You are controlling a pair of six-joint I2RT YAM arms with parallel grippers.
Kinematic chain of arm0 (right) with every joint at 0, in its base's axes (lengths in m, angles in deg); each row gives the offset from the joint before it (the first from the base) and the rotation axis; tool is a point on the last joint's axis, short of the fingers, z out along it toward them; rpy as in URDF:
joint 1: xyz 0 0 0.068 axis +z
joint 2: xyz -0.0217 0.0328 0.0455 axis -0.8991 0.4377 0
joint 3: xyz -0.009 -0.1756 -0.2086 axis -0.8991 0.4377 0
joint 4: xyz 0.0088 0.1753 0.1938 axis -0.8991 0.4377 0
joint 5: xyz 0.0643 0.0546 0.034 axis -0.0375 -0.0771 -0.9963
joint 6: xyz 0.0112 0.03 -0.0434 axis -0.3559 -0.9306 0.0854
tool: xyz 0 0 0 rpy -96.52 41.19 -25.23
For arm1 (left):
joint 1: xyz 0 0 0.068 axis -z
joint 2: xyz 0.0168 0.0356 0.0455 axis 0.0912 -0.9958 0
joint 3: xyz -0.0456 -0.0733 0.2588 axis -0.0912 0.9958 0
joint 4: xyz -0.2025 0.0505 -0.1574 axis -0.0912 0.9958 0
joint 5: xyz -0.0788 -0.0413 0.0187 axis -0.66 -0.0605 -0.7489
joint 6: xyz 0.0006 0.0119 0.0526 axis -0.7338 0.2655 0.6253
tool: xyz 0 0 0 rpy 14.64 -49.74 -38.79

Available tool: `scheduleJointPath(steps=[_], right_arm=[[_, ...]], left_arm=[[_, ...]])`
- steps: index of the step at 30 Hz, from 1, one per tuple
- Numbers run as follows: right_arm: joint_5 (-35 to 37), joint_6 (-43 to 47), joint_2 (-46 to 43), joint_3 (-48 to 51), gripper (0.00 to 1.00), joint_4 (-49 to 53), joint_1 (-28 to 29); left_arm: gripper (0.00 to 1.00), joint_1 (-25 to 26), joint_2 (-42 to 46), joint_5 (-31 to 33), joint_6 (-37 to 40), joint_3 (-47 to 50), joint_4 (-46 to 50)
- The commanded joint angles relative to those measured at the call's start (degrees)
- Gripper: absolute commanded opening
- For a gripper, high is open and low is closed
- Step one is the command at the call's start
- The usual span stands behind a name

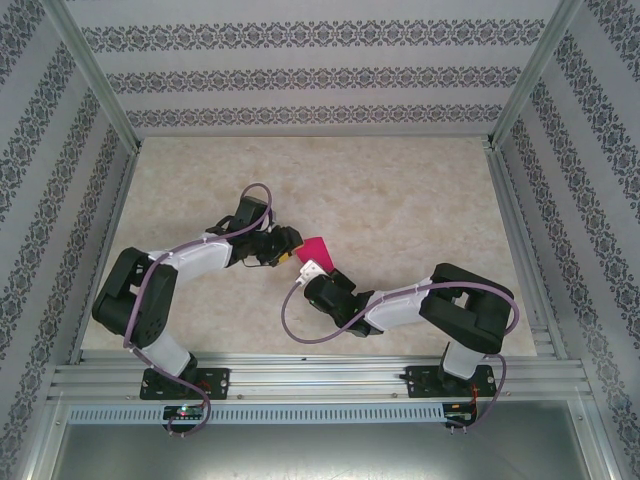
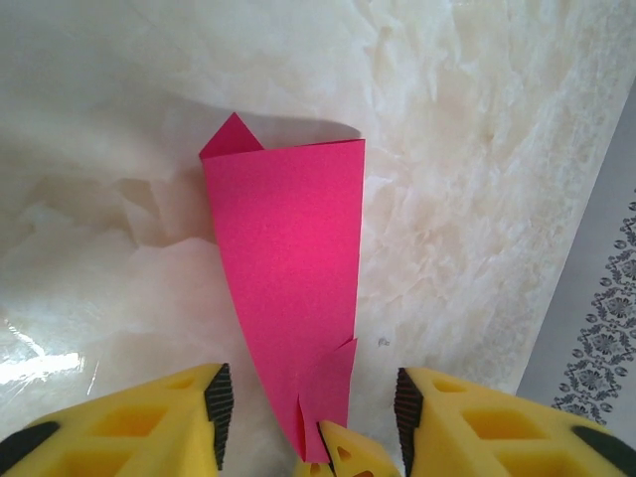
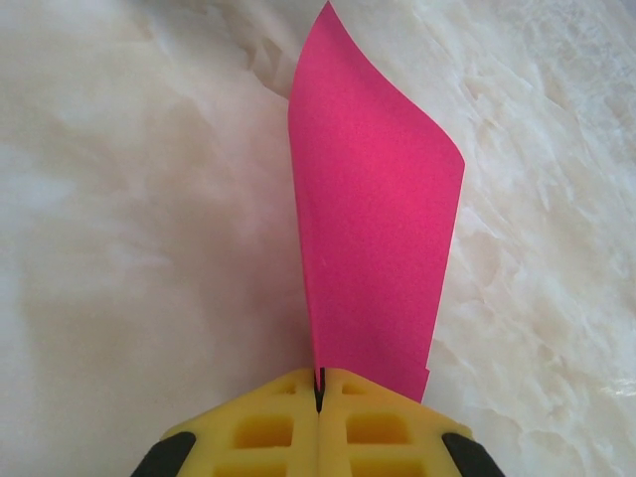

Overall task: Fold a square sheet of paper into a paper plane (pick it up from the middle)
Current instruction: Fold the wing for the fifth time at the center of the table.

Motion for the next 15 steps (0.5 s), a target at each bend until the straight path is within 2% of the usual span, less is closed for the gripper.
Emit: scheduleJointPath(steps=[1, 4, 10, 15], right_arm=[[-0.9, -1.9, -0.9, 0.7, 0.0, -2.2, -0.5], [-1.0, -2.1, -0.6, 0.6, 0.0, -2.3, -0.4], [-1.2, -2.9, 0.0, 0.2, 0.0, -2.1, -0.4], [-1.0, -3.6, 0.2, 0.0, 0.0, -2.1, -0.4]], left_arm=[[0.54, -0.2, -0.6, 0.2, 0.0, -0.4, 1.7], [0.55, -0.1, -2.8, -2.6, -2.0, -0.5, -1.8], [0.56, 0.0, -7.1, -4.6, -3.3, -2.0, -3.1], [0.51, 0.2, -9.2, -6.5, -4.1, -2.9, -5.0]])
